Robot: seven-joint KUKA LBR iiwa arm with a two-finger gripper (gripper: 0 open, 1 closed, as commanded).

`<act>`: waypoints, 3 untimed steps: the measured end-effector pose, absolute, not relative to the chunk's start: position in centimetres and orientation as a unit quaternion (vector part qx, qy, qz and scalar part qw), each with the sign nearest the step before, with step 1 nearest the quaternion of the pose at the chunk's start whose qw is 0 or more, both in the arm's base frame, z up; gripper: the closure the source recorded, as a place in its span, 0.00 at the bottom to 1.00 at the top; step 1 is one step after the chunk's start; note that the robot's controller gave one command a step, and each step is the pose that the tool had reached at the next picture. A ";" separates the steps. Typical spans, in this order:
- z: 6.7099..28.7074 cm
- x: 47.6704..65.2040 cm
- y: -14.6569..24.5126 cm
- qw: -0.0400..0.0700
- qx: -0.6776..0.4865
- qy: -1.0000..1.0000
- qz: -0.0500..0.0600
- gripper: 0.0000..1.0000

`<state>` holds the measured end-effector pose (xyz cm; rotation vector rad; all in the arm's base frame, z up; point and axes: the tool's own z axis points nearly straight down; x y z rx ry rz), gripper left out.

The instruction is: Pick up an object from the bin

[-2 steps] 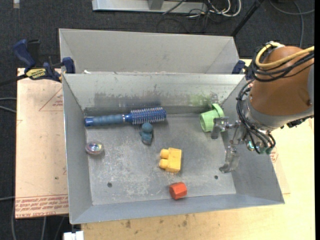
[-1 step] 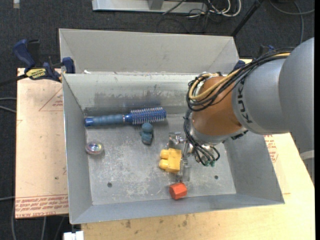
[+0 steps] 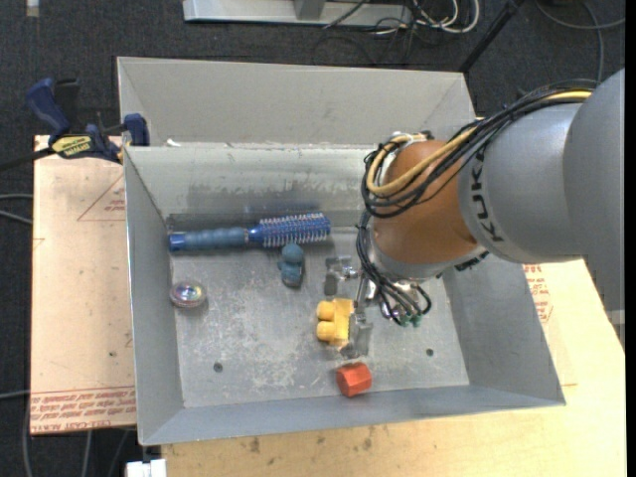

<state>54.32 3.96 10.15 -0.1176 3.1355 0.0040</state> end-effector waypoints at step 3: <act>6.8 55.6 2.6 -0.001 0.012 1.000 0.001 0.00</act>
Offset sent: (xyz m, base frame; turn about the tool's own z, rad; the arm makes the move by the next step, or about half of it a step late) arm 0.0066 -0.0138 -0.0015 0.0713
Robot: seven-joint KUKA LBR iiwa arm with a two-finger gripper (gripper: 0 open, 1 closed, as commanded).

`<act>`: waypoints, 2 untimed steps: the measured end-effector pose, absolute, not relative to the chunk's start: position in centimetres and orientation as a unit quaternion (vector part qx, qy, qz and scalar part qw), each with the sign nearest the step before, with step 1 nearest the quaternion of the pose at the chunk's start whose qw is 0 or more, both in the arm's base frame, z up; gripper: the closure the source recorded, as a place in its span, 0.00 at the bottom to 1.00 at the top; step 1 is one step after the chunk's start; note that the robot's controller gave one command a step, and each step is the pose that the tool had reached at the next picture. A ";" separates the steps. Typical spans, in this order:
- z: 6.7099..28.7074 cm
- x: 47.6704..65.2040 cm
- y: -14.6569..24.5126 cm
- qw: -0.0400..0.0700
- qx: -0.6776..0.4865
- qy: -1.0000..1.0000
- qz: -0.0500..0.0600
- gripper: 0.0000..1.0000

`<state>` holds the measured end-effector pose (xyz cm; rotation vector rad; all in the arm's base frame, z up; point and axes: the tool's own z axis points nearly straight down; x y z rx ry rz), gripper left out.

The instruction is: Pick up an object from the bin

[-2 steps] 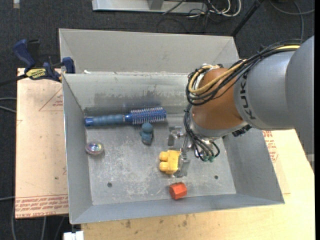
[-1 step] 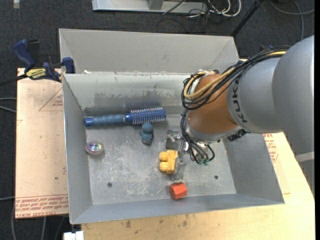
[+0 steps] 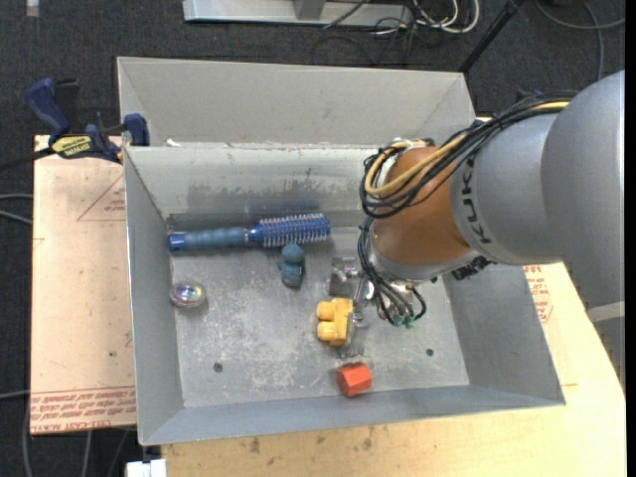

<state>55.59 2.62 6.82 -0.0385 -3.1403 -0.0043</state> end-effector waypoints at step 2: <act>10.0 55.8 2.7 -0.002 -0.011 -1.000 -0.001 1.00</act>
Offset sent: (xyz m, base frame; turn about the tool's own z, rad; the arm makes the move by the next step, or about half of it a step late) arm 0.0000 0.0000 0.0000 0.0000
